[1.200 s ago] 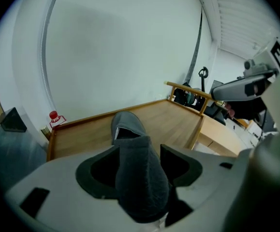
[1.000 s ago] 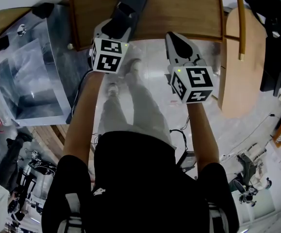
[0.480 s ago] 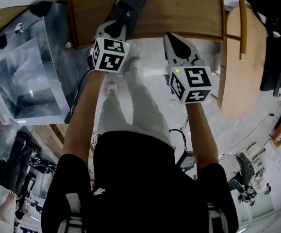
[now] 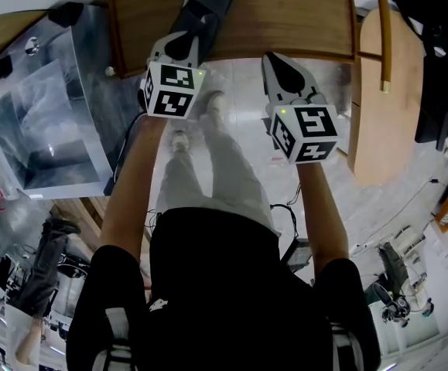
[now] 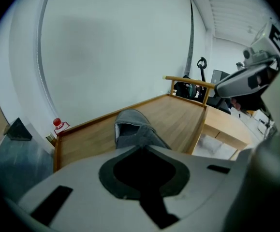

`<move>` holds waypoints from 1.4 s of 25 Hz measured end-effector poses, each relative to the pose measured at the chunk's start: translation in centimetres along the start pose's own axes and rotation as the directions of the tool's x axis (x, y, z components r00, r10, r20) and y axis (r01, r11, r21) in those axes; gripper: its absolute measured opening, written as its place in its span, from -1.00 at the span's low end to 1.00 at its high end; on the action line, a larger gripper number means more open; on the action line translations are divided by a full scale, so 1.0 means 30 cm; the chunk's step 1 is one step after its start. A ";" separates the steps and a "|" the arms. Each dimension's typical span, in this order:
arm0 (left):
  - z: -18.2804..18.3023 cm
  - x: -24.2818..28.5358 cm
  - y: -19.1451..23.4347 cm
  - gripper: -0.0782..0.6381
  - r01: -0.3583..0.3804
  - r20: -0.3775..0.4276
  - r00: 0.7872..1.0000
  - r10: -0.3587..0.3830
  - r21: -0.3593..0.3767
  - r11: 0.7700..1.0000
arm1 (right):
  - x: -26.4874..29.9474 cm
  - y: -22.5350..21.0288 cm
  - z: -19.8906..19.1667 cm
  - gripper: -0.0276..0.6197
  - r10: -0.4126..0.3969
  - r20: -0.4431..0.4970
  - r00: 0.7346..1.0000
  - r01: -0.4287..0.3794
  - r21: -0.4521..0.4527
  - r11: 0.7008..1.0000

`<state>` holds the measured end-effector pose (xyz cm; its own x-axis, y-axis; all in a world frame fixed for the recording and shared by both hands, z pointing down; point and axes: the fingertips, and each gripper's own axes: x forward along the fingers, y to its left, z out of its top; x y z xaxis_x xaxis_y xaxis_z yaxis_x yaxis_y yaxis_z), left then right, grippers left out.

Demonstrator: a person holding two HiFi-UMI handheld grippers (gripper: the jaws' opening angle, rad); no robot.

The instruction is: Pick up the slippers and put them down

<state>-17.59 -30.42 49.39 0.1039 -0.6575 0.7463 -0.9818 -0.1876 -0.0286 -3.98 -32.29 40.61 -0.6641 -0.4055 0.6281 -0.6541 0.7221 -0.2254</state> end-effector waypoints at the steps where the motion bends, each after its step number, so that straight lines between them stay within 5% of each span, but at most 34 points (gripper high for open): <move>1: 0.006 -0.009 0.000 -0.73 0.002 0.006 1.000 -0.002 -0.002 1.000 | -0.002 0.003 0.002 -0.91 -0.001 0.001 1.000 0.001 -0.001 1.000; 22: 0.114 -0.324 -0.054 -0.74 0.083 0.130 0.988 -0.082 -0.003 0.997 | -0.193 0.140 0.079 -0.91 -0.072 0.077 0.994 0.072 -0.004 0.997; 35: 0.132 -0.628 -0.118 -0.74 0.124 0.242 0.963 -0.122 0.006 0.992 | -0.403 0.311 0.112 -0.91 -0.126 0.158 0.979 0.133 -0.035 0.991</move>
<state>-15.43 -20.26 32.78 0.2579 -0.7868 0.5608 -0.9604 -0.2719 0.0602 -3.28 -22.55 28.40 -0.6254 -0.5762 0.5262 -0.7232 0.6812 -0.1135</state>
